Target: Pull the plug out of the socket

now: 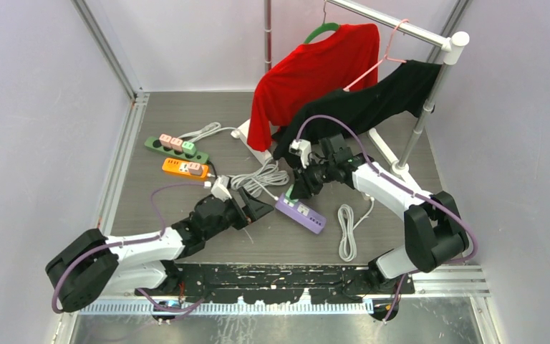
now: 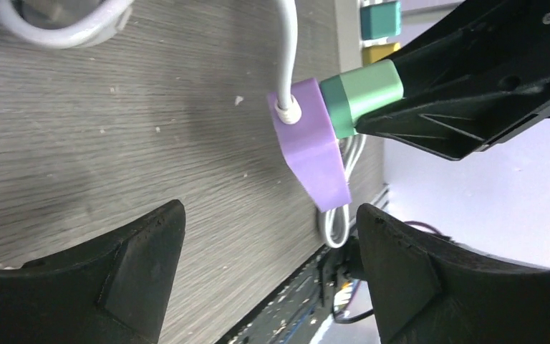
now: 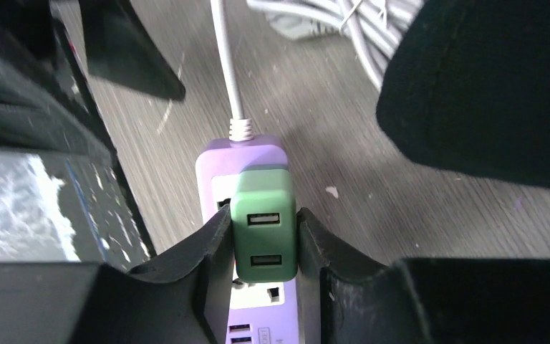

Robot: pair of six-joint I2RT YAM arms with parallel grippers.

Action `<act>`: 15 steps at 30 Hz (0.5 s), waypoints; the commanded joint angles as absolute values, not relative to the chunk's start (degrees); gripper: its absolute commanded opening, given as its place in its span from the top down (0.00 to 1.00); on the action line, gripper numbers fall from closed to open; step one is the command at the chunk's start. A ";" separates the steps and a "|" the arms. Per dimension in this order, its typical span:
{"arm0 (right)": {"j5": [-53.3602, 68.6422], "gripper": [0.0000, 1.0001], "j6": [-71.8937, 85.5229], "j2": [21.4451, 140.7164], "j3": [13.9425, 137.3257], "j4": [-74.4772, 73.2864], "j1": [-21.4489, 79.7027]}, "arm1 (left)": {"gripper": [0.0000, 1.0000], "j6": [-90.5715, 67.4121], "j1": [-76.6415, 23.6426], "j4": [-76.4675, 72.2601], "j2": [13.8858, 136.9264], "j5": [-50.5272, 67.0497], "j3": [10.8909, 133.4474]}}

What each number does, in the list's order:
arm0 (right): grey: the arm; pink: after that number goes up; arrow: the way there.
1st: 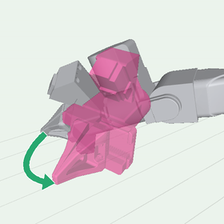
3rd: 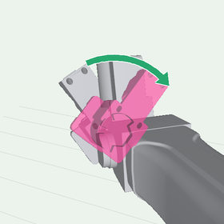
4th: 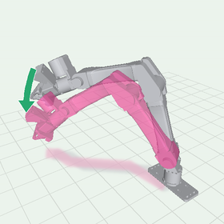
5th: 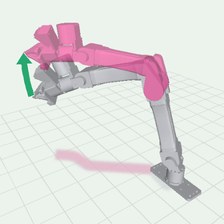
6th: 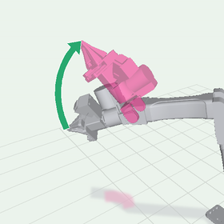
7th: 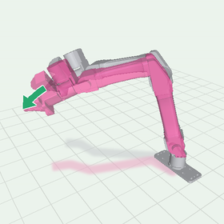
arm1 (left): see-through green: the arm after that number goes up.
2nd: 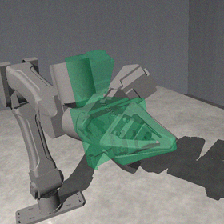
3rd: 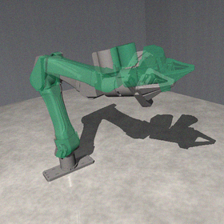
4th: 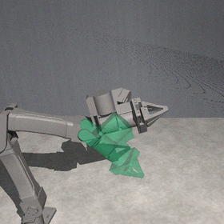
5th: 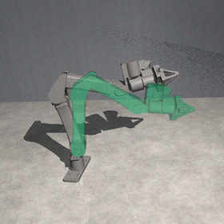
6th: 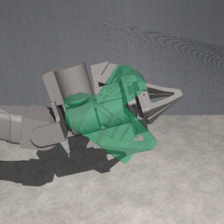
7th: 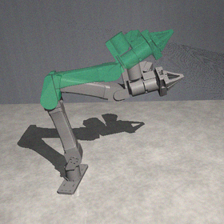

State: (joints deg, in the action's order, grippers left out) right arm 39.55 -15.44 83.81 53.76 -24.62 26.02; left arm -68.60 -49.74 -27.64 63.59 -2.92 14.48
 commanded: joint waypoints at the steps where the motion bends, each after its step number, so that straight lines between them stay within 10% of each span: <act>1: 38.48 0.99 4.21 82.79 54.05 -12.33 25.40 | 0.12 -74.53 -49.60 -37.58 65.16 -4.53 15.78; 15: 31.22 0.99 25.68 82.84 50.45 -1.45 25.67 | 0.30 -76.45 -50.28 -44.75 80.94 -0.36 23.42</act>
